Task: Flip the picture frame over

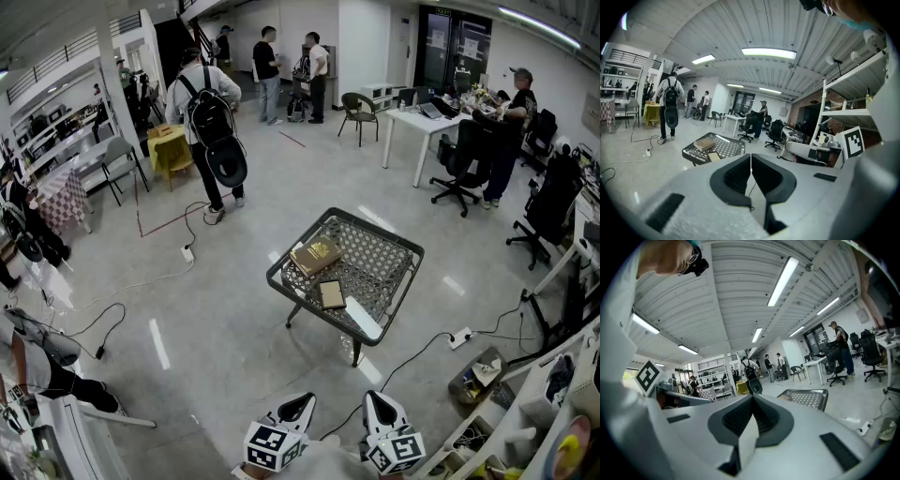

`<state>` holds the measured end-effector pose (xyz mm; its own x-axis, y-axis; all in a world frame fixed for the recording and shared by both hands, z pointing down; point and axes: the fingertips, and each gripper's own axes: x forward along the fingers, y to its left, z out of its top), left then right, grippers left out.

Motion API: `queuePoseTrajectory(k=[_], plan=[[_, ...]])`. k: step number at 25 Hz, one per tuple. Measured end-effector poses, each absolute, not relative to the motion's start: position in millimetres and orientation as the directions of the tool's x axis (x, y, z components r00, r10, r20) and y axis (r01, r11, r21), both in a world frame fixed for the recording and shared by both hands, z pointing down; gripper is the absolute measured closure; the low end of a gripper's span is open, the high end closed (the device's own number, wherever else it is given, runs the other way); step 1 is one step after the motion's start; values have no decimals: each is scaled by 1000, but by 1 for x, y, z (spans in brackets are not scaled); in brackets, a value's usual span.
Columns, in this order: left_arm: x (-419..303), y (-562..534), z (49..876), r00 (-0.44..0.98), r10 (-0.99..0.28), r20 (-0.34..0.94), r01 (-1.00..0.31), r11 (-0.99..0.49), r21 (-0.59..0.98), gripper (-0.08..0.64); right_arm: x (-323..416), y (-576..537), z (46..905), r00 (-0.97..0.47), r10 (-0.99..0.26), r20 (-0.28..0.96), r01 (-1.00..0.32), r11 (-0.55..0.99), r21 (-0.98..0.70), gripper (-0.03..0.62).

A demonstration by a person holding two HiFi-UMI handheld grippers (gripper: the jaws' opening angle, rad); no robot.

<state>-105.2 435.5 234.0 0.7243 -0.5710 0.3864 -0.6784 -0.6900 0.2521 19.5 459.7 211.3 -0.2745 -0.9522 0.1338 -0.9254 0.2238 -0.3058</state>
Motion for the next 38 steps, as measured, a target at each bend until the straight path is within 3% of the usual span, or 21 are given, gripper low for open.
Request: queuePoseTrajectory(k=[6,21,38], plan=[[-97,421,222,710,-619,336,-697,-684,214,529,35,444,207,-268,-958,100,-938,236,-253,574],[-91,425,216,652,-676,343,-755,-622,209,529,41,439,203,-327,-940,92,-920,295,-256,574],[-83,320,257,660,-618,427,-747,-601,285,529,52,332,238,-320,-923,213,-925,255,-283,573]])
